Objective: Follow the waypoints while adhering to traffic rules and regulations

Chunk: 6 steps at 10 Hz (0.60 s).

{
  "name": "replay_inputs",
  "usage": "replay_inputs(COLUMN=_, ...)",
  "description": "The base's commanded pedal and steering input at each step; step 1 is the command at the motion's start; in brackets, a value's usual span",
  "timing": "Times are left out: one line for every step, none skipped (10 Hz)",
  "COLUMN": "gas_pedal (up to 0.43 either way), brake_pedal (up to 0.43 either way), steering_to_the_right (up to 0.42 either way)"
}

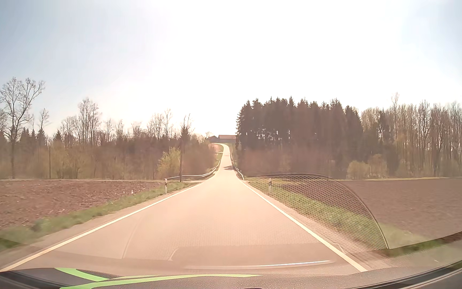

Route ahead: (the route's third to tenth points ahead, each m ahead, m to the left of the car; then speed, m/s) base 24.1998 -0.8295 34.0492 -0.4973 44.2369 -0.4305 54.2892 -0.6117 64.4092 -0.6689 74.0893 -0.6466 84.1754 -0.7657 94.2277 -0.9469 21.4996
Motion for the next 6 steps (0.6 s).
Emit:
replay_inputs(gas_pedal=0.11, brake_pedal=0.0, steering_to_the_right=0.0)
replay_inputs(gas_pedal=0.11, brake_pedal=0.0, steering_to_the_right=0.0)
replay_inputs(gas_pedal=0.11, brake_pedal=0.0, steering_to_the_right=0.0)
replay_inputs(gas_pedal=0.11, brake_pedal=0.0, steering_to_the_right=0.0)
replay_inputs(gas_pedal=0.11, brake_pedal=0.0, steering_to_the_right=0.0)
replay_inputs(gas_pedal=0.11, brake_pedal=0.0, steering_to_the_right=0.0)
